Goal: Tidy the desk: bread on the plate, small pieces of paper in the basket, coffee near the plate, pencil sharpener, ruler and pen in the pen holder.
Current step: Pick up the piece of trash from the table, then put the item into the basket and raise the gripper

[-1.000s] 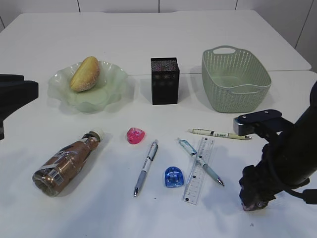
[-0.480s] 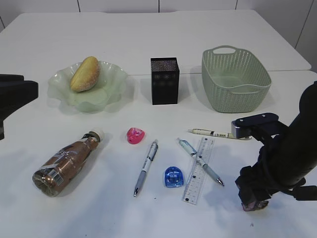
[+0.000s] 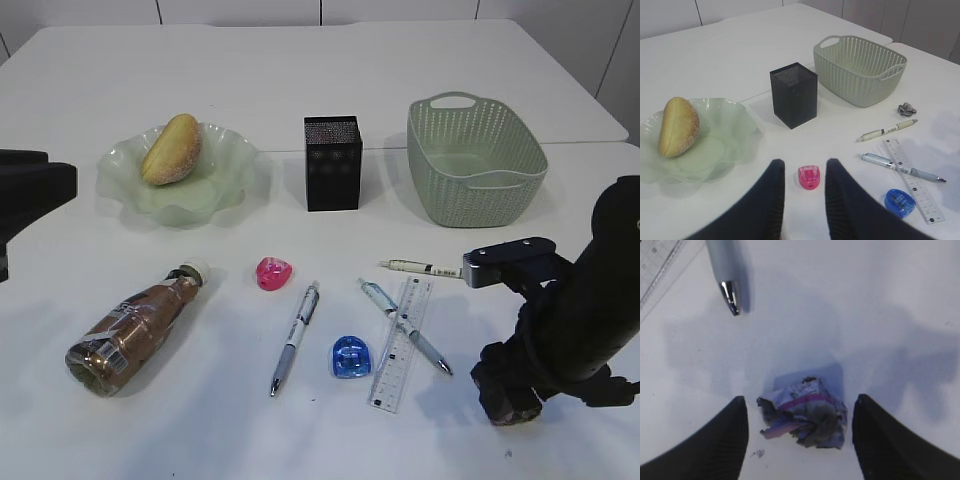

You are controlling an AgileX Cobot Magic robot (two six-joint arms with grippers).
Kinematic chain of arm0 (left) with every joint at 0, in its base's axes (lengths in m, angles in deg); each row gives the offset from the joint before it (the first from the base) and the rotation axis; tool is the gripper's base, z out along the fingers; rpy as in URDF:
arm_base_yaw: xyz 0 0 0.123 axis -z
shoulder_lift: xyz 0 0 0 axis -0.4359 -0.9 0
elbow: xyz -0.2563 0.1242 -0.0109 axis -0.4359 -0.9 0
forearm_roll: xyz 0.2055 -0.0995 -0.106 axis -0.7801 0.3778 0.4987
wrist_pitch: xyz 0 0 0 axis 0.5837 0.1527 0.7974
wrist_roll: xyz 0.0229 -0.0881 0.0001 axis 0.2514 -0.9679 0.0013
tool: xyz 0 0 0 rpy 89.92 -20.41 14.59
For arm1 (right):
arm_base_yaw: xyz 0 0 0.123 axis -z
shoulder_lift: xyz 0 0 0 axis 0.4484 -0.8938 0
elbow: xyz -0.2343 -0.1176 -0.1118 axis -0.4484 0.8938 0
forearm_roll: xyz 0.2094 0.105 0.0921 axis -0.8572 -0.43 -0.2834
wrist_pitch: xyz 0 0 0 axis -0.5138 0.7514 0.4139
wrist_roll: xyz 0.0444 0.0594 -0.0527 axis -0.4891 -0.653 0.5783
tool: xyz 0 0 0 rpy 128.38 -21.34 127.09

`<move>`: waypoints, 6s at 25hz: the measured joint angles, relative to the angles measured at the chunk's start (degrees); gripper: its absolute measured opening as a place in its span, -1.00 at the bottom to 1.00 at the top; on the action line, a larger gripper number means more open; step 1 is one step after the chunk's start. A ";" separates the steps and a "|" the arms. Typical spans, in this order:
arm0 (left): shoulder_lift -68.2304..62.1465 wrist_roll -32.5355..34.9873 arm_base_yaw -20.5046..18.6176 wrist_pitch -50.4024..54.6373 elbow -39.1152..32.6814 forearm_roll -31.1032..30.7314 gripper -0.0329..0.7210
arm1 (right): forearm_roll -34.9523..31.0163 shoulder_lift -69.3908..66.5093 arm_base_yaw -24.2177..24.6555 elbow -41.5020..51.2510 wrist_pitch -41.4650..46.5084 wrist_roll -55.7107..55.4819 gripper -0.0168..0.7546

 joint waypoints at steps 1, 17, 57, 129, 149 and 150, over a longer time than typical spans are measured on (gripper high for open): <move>0.00 0.00 0.00 0.00 0.00 0.00 -0.41 | 0.00 -0.12 0.00 0.00 0.00 0.00 0.37; 0.00 0.00 0.00 0.00 0.00 0.00 -0.41 | -0.10 -0.78 0.00 -0.05 -0.13 -0.28 -0.49; 0.00 0.00 0.00 10.10 0.00 0.00 -0.40 | 10.33 9.11 0.00 -16.63 -0.22 -4.73 -0.92; -15.29 -102.47 -13.78 36.12 8.78 -93.19 -0.40 | 15.33 -28.43 10.35 -52.44 -16.28 -16.55 0.16; -15.29 -102.72 -13.78 36.12 8.78 -93.19 -0.40 | 13.96 -11.59 10.34 -52.44 14.66 -14.83 0.16; -15.29 -102.72 -13.78 36.12 8.78 -93.19 -0.40 | 13.41 -10.92 10.34 -52.44 16.50 -14.57 0.14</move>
